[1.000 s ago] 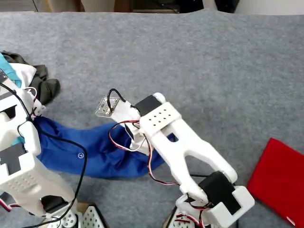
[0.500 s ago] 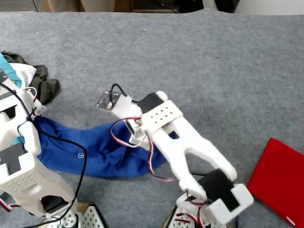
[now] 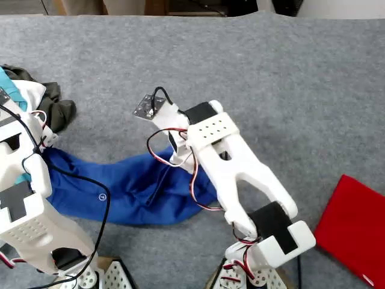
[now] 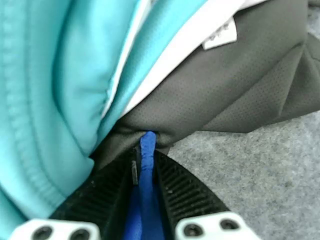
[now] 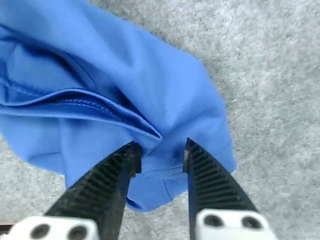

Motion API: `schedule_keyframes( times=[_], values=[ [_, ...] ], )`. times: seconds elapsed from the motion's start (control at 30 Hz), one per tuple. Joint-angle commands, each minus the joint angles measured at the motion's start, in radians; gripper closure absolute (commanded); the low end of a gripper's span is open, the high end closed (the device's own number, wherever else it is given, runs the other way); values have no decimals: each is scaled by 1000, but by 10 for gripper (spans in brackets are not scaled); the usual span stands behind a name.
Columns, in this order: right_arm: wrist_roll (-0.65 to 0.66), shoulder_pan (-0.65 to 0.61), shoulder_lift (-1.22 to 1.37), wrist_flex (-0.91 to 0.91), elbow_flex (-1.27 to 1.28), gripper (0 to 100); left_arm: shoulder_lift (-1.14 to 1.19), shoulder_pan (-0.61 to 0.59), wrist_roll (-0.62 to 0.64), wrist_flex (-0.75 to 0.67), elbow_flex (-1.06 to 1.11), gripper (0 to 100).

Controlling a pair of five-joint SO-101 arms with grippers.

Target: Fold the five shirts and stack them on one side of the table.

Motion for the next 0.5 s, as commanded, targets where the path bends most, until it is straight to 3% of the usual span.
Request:
schedule_keyframes(
  times=[0.0,0.47],
  values=[
    [11,-21,-1,6,-51,842,1,-14,6,0,-44,980],
    [2,-76,-1,8,-51,846,1,-14,8,0,-44,980]
  ],
)
